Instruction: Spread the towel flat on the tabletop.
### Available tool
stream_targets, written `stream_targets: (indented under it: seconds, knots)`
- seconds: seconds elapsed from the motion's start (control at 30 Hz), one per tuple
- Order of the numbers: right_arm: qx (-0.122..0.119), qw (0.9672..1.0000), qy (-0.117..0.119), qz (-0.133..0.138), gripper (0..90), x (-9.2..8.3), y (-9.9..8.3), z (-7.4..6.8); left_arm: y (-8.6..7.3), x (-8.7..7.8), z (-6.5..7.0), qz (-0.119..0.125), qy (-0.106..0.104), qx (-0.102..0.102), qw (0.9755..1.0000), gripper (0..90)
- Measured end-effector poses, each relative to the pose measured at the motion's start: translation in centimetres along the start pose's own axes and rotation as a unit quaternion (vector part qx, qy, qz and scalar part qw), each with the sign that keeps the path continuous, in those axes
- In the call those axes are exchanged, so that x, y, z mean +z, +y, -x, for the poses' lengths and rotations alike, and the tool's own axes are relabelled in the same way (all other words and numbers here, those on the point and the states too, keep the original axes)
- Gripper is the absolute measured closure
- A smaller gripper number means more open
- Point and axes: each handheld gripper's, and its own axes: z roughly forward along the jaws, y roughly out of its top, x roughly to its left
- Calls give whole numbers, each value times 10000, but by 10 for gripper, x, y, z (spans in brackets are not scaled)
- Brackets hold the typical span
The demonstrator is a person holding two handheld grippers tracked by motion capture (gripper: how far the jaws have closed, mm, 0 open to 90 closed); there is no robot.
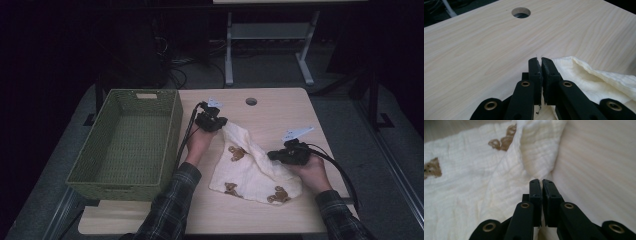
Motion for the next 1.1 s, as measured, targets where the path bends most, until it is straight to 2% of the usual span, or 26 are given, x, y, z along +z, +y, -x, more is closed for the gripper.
stream_targets:
  seconds: [0.07,0.13,0.17,0.2,0.23,0.27,0.3,0.33,0.37,0.4,0.5,0.53,0.57,0.6,0.67,0.7,0.73,0.87,0.9,0.97,1.03,1.07,1.1]
  knots:
    - [67,9998,-77,140,862,-8,3,3,1,-3,-2,12,64,5,10000,864]
    - [24,9994,-248,249,863,-14,7,10,1,-5,-3,29,170,-42,9998,864]
    - [84,9991,-323,250,863,-16,9,11,1,-5,-3,29,170,-42,9998,865]
    - [78,9985,-471,271,866,-20,12,17,1,-7,-6,25,293,-74,9995,864]
    - [78,9985,-471,271,866,-20,12,17,1,-7,-6,25,293,-74,9995,865]
    - [119,9969,-727,275,867,-24,17,28,2,-9,-9,53,396,-118,9991,864]
    - [119,9969,-727,275,867,-24,17,28,2,-9,-9,53,396,-118,9991,865]
    - [250,9947,-952,294,868,-28,21,42,2,-9,-11,75,458,-173,9988,864]
    - [250,9947,-952,294,868,-28,21,42,2,-9,-11,75,458,-173,9988,865]
    - [328,9924,-1152,291,869,-30,24,54,2,-9,-14,79,520,-200,9984,864]
    - [479,9896,-1326,273,870,-31,29,72,2,-8,-16,85,605,-257,9978,864]
    - [523,9887,-1377,286,871,-31,31,76,1,-7,-17,73,690,-233,9973,865]
    - [523,9887,-1377,286,871,-31,31,76,1,-7,-17,73,690,-233,9973,864]
    - [547,9870,-1482,308,870,-30,35,83,1,-6,-19,72,768,-286,9966,864]
    - [587,9842,-1634,348,854,-28,39,86,-1,-5,-21,58,842,-347,9958,858]
    - [619,9845,-1595,395,814,-27,40,87,-1,-4,-21,23,868,-352,9956,846]
    - [662,9846,-1560,441,757,-27,40,87,-2,-4,-21,-6,904,-330,9954,794]
    - [634,9865,-1443,454,730,-29,38,78,-2,-3,-17,-90,865,-274,9958,653]
    - [585,9874,-1395,465,731,-30,37,75,-3,-4,-15,-124,821,-240,9963,632]
    - [579,9886,-1294,512,726,-33,32,68,-5,-8,-7,-198,565,-178,9980,595]
    - [584,9895,-1215,531,721,-35,30,65,-6,-10,-3,-224,493,-140,9984,572]
    - [575,9906,-1117,539,712,-38,23,57,-10,-14,3,-279,336,-121,9990,550]
    - [585,9911,-1080,519,706,-39,21,54,-13,-16,6,-299,281,-103,9991,543]
